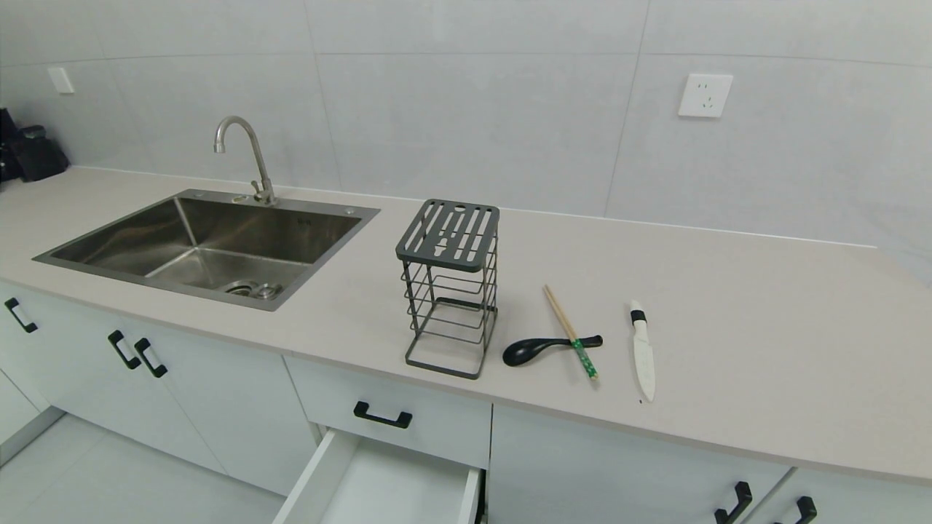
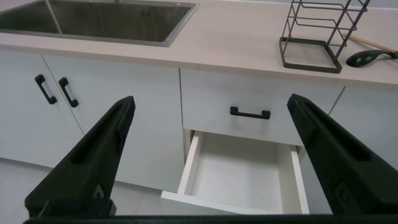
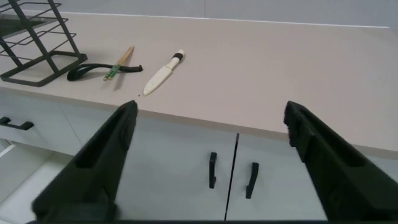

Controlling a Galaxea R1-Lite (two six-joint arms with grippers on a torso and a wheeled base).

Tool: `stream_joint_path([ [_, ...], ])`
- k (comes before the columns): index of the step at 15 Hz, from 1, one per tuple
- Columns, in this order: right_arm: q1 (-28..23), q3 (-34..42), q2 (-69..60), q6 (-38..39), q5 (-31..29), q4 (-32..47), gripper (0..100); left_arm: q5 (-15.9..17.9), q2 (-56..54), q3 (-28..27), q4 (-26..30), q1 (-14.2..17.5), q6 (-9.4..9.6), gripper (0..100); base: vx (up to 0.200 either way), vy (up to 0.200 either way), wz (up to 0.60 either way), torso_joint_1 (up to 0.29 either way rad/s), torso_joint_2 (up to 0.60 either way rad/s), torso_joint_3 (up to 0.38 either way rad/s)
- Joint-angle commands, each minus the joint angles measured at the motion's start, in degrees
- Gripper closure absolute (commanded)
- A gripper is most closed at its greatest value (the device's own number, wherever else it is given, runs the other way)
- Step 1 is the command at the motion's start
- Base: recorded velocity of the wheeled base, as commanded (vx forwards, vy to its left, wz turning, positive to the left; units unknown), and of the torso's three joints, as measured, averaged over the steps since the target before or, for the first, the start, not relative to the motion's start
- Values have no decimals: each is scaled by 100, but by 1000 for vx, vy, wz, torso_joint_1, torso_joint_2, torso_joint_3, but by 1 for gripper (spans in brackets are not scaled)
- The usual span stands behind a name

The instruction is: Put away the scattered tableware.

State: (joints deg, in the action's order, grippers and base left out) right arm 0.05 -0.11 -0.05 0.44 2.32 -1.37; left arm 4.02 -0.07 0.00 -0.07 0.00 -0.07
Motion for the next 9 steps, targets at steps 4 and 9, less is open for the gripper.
stream_joint_path([
  [4, -93, -938, 901, -378, 243, -751, 0, 2, 7, 0, -1, 0, -1, 0, 0, 0, 0, 0, 0, 0],
  [9, 145, -2309, 4092, -747, 1702, -769, 0, 2, 7, 0, -1, 0, -1, 0, 0, 0, 0, 0, 0, 0],
])
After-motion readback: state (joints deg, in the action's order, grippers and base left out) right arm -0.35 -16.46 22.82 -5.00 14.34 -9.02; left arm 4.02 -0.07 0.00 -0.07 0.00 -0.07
